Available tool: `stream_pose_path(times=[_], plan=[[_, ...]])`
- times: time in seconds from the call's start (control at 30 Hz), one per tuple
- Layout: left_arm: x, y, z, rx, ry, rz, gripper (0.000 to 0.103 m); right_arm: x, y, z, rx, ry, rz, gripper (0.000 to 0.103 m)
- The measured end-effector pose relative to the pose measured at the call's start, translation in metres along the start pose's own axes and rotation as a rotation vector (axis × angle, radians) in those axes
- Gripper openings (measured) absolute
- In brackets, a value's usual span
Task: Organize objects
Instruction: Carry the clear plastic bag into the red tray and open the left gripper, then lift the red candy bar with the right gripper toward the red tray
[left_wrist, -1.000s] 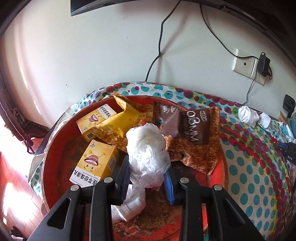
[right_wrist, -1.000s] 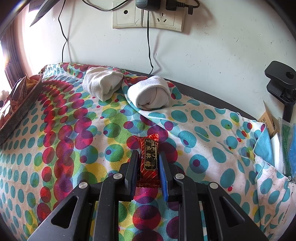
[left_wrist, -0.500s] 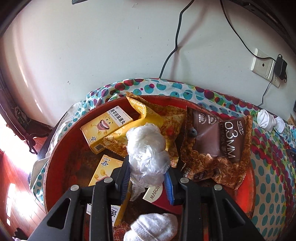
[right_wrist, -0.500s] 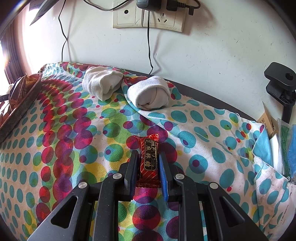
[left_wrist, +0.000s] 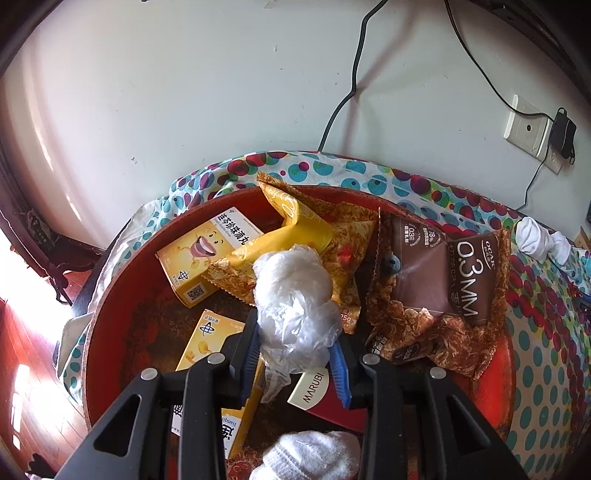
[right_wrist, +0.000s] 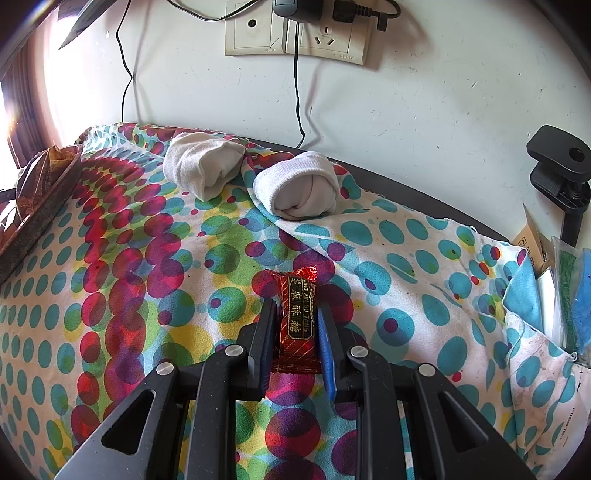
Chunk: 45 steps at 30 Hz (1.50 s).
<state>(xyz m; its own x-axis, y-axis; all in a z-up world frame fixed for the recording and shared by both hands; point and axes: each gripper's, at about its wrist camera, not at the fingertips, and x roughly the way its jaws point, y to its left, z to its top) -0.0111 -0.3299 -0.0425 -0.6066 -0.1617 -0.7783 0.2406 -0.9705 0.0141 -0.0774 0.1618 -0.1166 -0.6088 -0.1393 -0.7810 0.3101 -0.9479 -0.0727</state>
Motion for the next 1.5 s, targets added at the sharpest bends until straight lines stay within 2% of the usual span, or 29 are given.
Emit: stream_pose_path(times=[0.37,0.67,0.77,0.87,1.0,1.17,1.33,1.5], plan=[[-0.018,0.001,-0.005,0.004,-0.014,-0.018,0.039,0.001,0.001,0.002,-0.004,0.0,-0.005,0.021],[-0.054,-0.009,-0.032,0.032,-0.058,-0.049,0.04,0.001,0.003,0.003,-0.012,-0.001,-0.019,0.021],[-0.076,-0.025,-0.049,0.078,-0.091,-0.042,0.042,0.001,0.004,0.003,-0.016,-0.002,-0.027,0.021],[-0.098,-0.048,-0.07,0.135,-0.131,-0.062,0.051,0.0,0.004,0.003,-0.018,-0.002,-0.029,0.021],[-0.119,-0.084,-0.096,0.215,-0.152,-0.111,0.057,0.001,0.005,0.003,-0.023,-0.002,-0.036,0.02],[-0.117,-0.131,-0.122,0.3,-0.137,-0.195,0.06,0.001,0.008,0.004,-0.041,-0.003,-0.058,0.02],[-0.11,-0.165,-0.138,0.377,-0.144,-0.19,0.06,0.0,0.015,0.003,-0.07,-0.005,-0.097,0.02],[-0.111,-0.173,-0.15,0.447,-0.168,-0.179,0.06,0.0,0.019,0.006,-0.055,0.016,-0.124,0.02]])
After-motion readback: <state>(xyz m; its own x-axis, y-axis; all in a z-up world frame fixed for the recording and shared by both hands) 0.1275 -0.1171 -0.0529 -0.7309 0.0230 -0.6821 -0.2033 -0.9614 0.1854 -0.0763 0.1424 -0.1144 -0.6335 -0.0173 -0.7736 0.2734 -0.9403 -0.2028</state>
